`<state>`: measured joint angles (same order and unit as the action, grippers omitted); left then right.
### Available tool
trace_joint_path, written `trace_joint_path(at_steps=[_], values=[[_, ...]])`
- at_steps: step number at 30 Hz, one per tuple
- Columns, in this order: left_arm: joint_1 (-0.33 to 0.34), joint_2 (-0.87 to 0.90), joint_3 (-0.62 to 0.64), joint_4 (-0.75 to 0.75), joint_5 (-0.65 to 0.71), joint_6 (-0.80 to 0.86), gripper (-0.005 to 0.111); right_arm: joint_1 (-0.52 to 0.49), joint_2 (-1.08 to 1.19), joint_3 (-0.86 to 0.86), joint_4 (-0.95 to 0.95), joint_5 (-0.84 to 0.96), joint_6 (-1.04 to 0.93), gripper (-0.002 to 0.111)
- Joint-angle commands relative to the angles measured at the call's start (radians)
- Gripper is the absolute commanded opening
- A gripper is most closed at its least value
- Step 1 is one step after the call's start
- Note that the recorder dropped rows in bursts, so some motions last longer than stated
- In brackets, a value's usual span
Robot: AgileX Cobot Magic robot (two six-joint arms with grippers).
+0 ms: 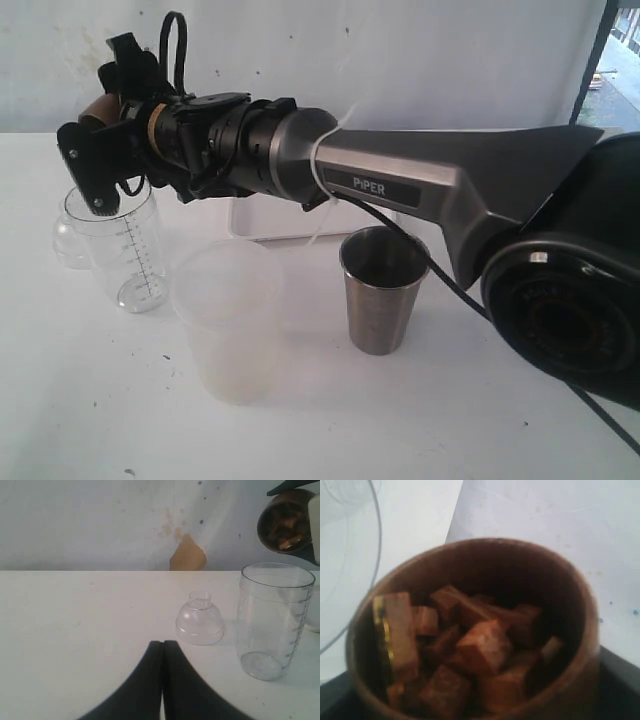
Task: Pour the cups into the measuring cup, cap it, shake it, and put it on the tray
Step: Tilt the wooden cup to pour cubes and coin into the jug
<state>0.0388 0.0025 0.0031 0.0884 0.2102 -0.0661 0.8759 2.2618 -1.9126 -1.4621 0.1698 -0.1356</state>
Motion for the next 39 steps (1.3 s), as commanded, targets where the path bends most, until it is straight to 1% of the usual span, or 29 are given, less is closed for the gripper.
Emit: trace_joint_path(at_steps=[1, 20, 25, 30, 39], values=[[0.000, -0.003, -0.003, -0.002, -0.008, -0.003, 0.000, 0.009, -0.004, -0.011, -0.034, 0.017, -0.002, 0.000], [0.000, -0.003, -0.003, -0.002, -0.008, -0.003, 0.000, 0.012, -0.004, -0.011, -0.106, 0.062, -0.002, 0.000], [0.000, -0.003, -0.003, -0.002, -0.008, -0.003, 0.000, 0.016, -0.004, -0.011, -0.154, 0.095, -0.004, 0.000], [0.000, -0.003, -0.003, -0.002, -0.008, -0.003, 0.000, 0.035, -0.004, -0.009, -0.172, 0.117, -0.073, 0.000], [0.000, -0.003, -0.003, -0.002, -0.008, -0.003, 0.000, 0.036, -0.004, -0.005, -0.177, 0.121, -0.091, 0.000]])
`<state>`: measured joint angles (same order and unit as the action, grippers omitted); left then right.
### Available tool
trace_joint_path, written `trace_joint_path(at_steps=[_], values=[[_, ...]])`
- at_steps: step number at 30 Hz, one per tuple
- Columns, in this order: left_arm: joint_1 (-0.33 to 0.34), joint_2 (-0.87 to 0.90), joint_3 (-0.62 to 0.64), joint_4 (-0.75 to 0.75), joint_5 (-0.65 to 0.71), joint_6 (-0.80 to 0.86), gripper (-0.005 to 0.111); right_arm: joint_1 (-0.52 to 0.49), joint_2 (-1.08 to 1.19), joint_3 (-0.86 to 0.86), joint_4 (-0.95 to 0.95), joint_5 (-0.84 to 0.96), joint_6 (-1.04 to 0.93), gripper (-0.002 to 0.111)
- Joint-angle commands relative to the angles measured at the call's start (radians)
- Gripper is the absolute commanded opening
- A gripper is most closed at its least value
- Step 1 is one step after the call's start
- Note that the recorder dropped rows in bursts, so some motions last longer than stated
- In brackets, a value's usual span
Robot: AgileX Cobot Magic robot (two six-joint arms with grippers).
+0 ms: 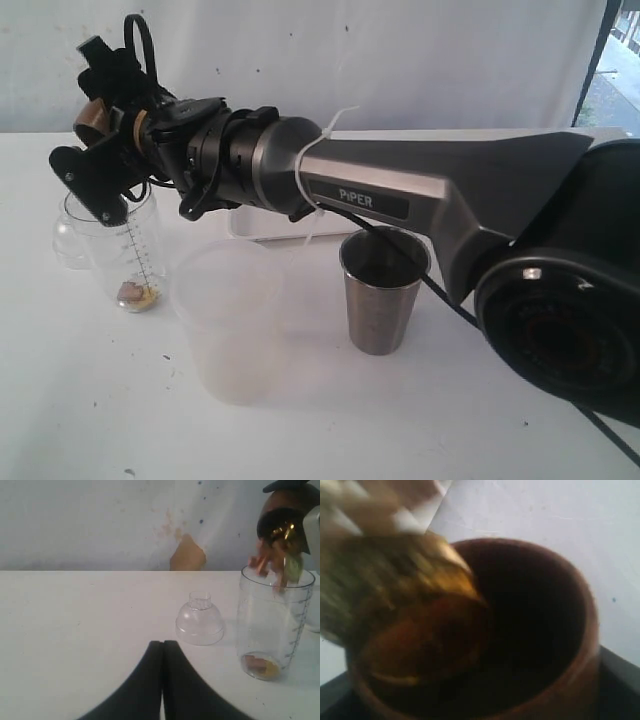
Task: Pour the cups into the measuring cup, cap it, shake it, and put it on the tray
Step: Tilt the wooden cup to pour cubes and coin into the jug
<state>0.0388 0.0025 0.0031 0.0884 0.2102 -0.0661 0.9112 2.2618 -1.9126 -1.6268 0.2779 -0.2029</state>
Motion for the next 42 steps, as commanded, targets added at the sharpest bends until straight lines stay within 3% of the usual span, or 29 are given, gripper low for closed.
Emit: trace_joint_path(at_steps=[1, 15, 24, 42], values=[[0.000, -0.003, -0.003, -0.002, -0.008, -0.003, 0.000, 0.001, -0.004, -0.005, -0.012, 0.013, -0.024, 0.000], [0.000, -0.003, -0.003, -0.002, -0.008, -0.003, 0.000, 0.016, -0.004, -0.005, -0.054, 0.026, -0.031, 0.000], [0.000, -0.003, -0.003, -0.002, -0.008, -0.003, 0.000, 0.050, -0.004, -0.005, -0.062, 0.083, -0.191, 0.000], [0.000, -0.003, -0.003, -0.002, -0.008, -0.003, 0.000, 0.073, -0.004, -0.004, -0.111, 0.143, -0.291, 0.000]])
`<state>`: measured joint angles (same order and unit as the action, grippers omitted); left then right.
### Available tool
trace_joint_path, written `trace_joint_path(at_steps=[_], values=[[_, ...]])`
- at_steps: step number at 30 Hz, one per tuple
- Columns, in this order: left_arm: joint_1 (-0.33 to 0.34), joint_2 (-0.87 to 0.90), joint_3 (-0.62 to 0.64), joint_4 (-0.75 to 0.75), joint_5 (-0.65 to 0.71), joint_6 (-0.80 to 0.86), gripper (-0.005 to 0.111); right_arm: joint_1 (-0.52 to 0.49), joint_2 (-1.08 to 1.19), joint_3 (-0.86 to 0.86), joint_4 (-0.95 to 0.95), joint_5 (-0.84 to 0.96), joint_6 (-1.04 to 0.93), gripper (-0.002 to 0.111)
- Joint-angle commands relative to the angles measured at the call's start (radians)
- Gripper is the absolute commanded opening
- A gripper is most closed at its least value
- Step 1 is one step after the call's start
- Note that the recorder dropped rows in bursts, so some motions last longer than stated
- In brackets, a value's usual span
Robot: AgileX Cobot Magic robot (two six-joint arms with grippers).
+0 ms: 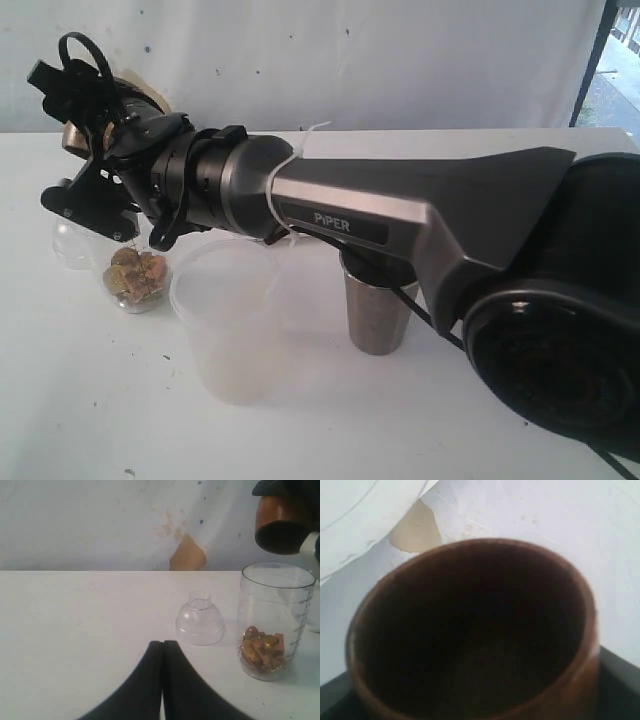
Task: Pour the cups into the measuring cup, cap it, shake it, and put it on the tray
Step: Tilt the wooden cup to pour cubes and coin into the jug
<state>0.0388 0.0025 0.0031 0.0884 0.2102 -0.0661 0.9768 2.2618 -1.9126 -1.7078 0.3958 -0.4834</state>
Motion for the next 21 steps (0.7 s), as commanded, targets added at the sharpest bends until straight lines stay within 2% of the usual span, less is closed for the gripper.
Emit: trace_joint_path(at_steps=[1, 6, 8, 10, 14, 21], values=[[0.000, -0.003, -0.003, -0.002, -0.008, -0.003, 0.000, 0.009, -0.004, -0.004, -0.035, 0.025, -0.010, 0.000], [0.000, -0.003, -0.003, -0.002, -0.008, -0.003, 0.000, 0.012, -0.004, -0.004, -0.009, 0.025, 0.007, 0.000], [0.000, -0.003, -0.003, -0.002, -0.008, -0.003, 0.000, 0.008, -0.004, -0.004, -0.007, 0.023, 0.199, 0.000], [0.000, -0.003, -0.003, -0.002, -0.008, -0.003, 0.000, 0.002, -0.006, -0.004, -0.001, 0.009, 0.299, 0.000], [0.000, -0.003, -0.003, -0.002, -0.008, -0.003, 0.000, -0.034, -0.023, -0.004, 0.131, -0.144, 0.388, 0.000], [0.000, -0.003, -0.003, -0.002, -0.008, -0.003, 0.000, -0.077, -0.091, -0.004, 0.168, -0.311, 0.635, 0.000]])
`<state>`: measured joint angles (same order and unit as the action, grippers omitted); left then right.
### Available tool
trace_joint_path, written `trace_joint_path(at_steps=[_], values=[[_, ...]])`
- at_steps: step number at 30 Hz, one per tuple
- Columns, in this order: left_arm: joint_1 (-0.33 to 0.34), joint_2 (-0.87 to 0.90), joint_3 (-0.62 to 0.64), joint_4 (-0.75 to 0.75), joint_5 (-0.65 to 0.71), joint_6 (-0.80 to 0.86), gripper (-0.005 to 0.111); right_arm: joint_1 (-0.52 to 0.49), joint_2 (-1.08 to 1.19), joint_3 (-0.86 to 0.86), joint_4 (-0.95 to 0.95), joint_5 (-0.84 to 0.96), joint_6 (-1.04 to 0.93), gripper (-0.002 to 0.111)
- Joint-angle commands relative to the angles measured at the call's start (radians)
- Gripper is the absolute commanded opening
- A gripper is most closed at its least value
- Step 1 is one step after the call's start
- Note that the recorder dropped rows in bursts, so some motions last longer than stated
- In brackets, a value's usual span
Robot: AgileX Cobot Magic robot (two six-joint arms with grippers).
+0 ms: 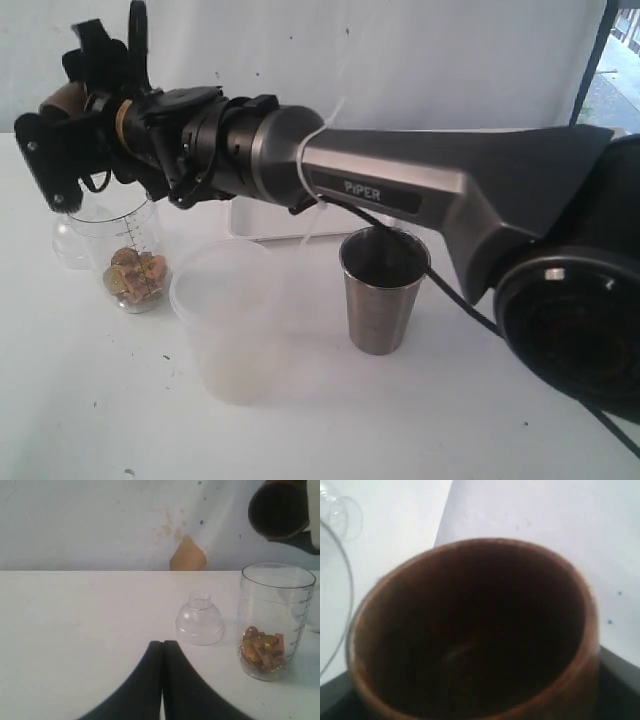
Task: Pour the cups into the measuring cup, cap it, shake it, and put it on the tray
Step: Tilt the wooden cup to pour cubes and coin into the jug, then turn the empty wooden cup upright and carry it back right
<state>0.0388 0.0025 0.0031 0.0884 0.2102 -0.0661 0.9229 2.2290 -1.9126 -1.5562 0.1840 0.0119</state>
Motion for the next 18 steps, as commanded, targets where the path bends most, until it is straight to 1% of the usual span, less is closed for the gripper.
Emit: trace_joint_path(at_steps=[1, 4, 7, 10, 12, 14, 18], values=[[0.000, -0.003, -0.003, -0.002, -0.008, -0.003, 0.000, -0.027, -0.071, -0.004, 0.016, -0.136, 0.171, 0.000], [0.000, -0.003, -0.003, -0.002, -0.008, -0.003, 0.000, -0.029, -0.103, -0.001, 0.016, -0.272, 0.238, 0.000], [0.000, -0.003, -0.003, -0.002, -0.008, -0.003, 0.000, -0.029, -0.138, 0.021, 0.006, -0.453, 0.290, 0.000], [0.000, -0.003, -0.003, -0.002, -0.008, -0.003, 0.000, -0.029, -0.172, 0.042, -0.067, -0.599, 0.408, 0.000], [0.000, -0.003, -0.003, -0.002, -0.008, -0.003, 0.000, -0.029, -0.194, 0.050, -0.184, -0.651, 0.509, 0.000], [0.000, -0.003, -0.003, -0.002, -0.008, -0.003, 0.000, -0.027, -0.206, 0.061, -0.188, -0.694, 0.588, 0.000], [0.000, -0.003, -0.003, -0.002, -0.008, -0.003, 0.000, -0.027, -0.232, 0.090, -0.188, -0.703, 0.589, 0.000]])
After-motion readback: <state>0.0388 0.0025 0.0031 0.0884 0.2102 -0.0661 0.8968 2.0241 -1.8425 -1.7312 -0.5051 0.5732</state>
